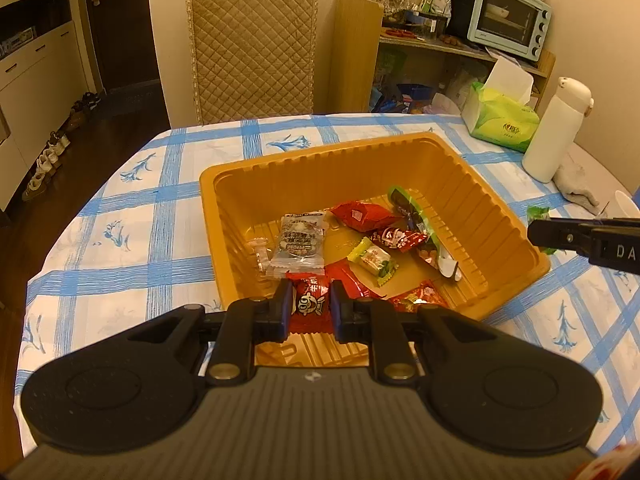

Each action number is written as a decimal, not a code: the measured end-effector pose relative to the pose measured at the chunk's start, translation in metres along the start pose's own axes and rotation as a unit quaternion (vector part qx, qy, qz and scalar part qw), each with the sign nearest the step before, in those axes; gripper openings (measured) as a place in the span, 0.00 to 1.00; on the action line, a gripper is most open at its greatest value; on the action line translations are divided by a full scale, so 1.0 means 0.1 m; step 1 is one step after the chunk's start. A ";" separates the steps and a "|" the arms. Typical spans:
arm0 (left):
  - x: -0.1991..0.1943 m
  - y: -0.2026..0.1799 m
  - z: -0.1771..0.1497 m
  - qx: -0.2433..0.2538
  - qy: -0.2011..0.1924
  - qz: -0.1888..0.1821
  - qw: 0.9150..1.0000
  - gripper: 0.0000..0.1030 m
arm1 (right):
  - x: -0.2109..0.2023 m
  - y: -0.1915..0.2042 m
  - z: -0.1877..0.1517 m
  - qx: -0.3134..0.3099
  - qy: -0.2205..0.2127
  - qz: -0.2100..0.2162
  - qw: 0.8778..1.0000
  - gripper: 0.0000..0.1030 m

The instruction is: Organize snacks

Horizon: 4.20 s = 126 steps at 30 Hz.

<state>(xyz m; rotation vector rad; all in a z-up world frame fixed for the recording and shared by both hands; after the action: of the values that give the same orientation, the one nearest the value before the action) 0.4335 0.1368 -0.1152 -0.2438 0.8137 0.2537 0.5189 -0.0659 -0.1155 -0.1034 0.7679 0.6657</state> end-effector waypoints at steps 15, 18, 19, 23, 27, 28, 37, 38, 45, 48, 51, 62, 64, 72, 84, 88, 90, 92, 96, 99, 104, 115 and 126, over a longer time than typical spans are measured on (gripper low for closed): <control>0.28 0.03 -0.02 0.008 0.027 0.010 1.000 0.18 | 0.24 -0.06 0.04 0.005 0.016 -0.002 1.000 0.21; 0.30 0.02 -0.03 0.011 0.030 0.011 0.999 0.18 | 0.27 -0.05 0.05 0.002 0.018 -0.001 1.000 0.21; 0.31 0.02 -0.03 0.012 0.031 0.012 0.999 0.18 | 0.27 -0.05 0.05 0.002 0.018 -0.001 1.000 0.21; 0.31 0.02 -0.02 0.010 0.030 0.010 0.999 0.18 | 0.30 -0.05 0.05 0.000 0.020 -0.002 1.000 0.21; 0.31 0.03 0.00 0.006 0.027 0.011 1.000 0.22 | 0.34 -0.07 0.06 -0.002 0.023 -0.005 1.000 0.21; 0.31 0.04 0.00 0.006 0.026 0.012 1.000 0.23 | 0.35 -0.07 0.06 -0.002 0.023 -0.005 1.000 0.21; 0.28 0.04 0.05 0.006 0.018 0.014 1.000 0.27 | 0.41 -0.09 0.07 -0.006 0.026 -0.008 1.000 0.21; 0.28 0.04 0.05 0.005 0.018 0.014 1.000 0.27 | 0.42 -0.09 0.07 -0.008 0.027 -0.008 1.000 0.21; 0.27 0.06 0.06 0.005 0.016 0.016 1.000 0.30 | 0.52 -0.11 0.07 -0.014 0.032 -0.011 0.999 0.21; 0.27 0.06 0.06 0.005 0.015 0.016 1.000 0.32 | 0.56 -0.12 0.07 -0.018 0.034 -0.011 0.999 0.21; 0.26 0.07 0.06 0.003 0.014 0.017 1.000 0.36 | 0.59 -0.12 0.08 -0.020 0.030 -0.008 0.999 0.21; 0.01 0.06 0.04 -0.010 -0.003 0.013 1.000 0.57 | 0.39 -0.11 0.07 0.000 0.006 0.010 1.000 0.64; -0.08 0.05 0.03 -0.015 -0.009 0.011 1.000 0.61 | 0.29 -0.10 0.04 0.007 0.004 0.017 1.000 0.68; -0.48 -0.04 -0.10 -0.025 -0.017 0.005 1.000 0.70 | -0.16 0.01 -0.10 0.018 0.000 0.041 0.999 0.88; -1.20 -0.27 -0.54 -0.029 -0.015 0.004 0.999 0.72 | -0.85 0.21 -0.52 0.017 0.025 0.065 0.997 0.91; -1.39 -0.34 -0.73 -0.034 -0.004 0.003 0.999 0.73 | -1.06 0.25 -0.69 0.023 0.036 0.071 0.997 0.91; -1.47 -0.37 -0.82 -0.036 0.001 0.002 0.999 0.73 | -1.17 0.27 -0.77 0.023 0.040 0.073 0.996 0.91; -1.55 -0.41 -0.91 -0.037 0.005 0.002 0.999 0.73 | -1.26 0.28 -0.85 0.021 0.045 0.070 0.996 0.91; -1.68 -0.48 -1.08 -0.042 0.013 -0.001 0.999 0.73 | -1.42 0.30 -0.97 0.014 0.056 0.065 0.996 0.91; -1.78 -0.53 -1.19 -0.045 0.016 -0.001 0.999 0.73 | -1.51 0.32 -1.06 0.007 0.062 0.063 0.996 0.91; -1.91 -0.61 -1.38 -0.049 0.025 0.000 0.999 0.73 | -1.65 0.37 -1.20 -0.001 0.073 0.065 0.995 0.91; -2.11 -0.77 -1.70 -0.054 0.035 -0.001 0.998 0.73 | -1.82 0.39 -1.54 -0.010 0.101 0.065 0.993 0.91; -2.22 -0.88 -1.79 -0.048 0.033 -0.001 0.998 0.73 | -1.95 0.33 -1.61 -0.005 0.100 0.064 0.993 0.91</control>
<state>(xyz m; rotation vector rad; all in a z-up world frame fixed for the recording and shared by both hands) 0.1931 -0.0297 -0.0593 -0.3444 0.8685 0.2853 0.2983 -0.1927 -0.0959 -0.1314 0.9692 0.7880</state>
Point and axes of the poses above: each gripper's, at about its wrist camera, not at the fingertips, and x roughly the way its jaws point, y to its left, z to its top, the point moved 5 cm from there along x, roughly the way its jaws point, and after that the axes turned 6 degrees about -x, right-handed, at the moved point
